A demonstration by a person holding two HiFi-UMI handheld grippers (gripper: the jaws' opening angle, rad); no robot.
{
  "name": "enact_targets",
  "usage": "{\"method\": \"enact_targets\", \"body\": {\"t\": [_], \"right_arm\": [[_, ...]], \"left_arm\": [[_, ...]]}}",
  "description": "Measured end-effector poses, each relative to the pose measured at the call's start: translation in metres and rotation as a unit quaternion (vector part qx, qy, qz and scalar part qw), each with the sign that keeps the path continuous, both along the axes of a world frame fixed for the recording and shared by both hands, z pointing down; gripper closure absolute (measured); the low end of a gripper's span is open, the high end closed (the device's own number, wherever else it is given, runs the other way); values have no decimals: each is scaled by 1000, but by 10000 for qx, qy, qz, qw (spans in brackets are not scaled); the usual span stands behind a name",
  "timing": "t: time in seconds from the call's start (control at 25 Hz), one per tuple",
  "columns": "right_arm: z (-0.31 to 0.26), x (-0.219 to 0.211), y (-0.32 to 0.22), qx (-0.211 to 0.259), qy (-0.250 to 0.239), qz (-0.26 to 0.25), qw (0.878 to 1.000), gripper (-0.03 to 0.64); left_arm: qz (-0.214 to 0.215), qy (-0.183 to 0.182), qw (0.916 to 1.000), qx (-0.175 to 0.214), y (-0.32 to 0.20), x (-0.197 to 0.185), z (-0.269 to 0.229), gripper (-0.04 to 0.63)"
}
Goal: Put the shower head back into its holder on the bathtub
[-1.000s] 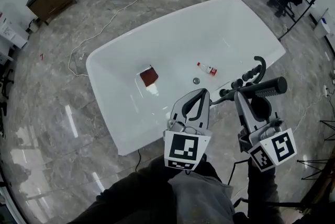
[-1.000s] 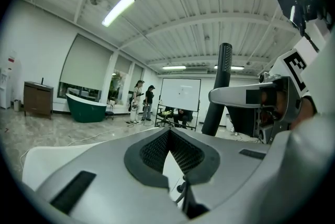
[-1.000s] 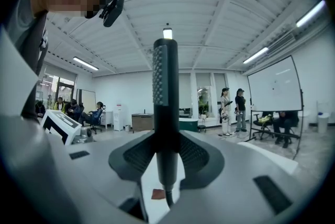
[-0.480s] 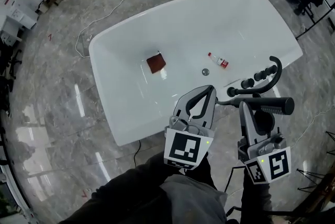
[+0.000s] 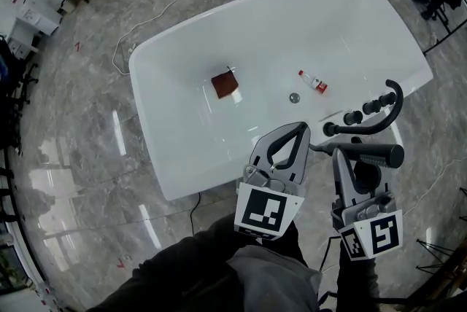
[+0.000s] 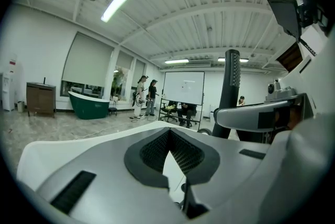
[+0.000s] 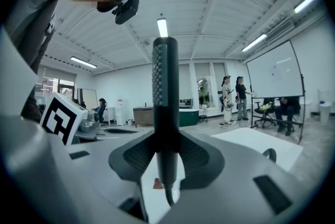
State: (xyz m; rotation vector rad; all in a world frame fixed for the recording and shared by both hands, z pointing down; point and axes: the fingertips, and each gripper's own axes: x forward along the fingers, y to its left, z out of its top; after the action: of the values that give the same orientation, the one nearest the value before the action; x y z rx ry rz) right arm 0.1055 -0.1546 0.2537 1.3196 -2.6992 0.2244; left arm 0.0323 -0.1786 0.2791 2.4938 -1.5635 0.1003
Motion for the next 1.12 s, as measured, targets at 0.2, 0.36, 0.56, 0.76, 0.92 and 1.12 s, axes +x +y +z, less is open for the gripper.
{"method": "enact_targets", "body": {"t": [0.2,0.36,0.56,0.76,0.92,1.12], "right_arm": [[12,-6,0,-25,37,-57,10000,476],[24,-4,-2,-62,41,-16,10000,476],[35,-4,-6,-96,59,34,9999,476],[47,-5,-8,-173,77,80,9998,476],[55,-7,-11,-206,76,90,9997,476],[67,-1,-12,-250,67,135,9996,476]], "left_arm": [[-30,-74,10000,-9,-2,-3,8,592],[-34,11,10000,-51,-2,-4,15,592],[-27,19,9999,-155,-4,-4,28,592],[-39,25,9998,-179,-7,-4,34,592],[-22,12,9998,-205,-10,-4,40,592],[9,6,9995,-321,-10,2,54,592]]}}
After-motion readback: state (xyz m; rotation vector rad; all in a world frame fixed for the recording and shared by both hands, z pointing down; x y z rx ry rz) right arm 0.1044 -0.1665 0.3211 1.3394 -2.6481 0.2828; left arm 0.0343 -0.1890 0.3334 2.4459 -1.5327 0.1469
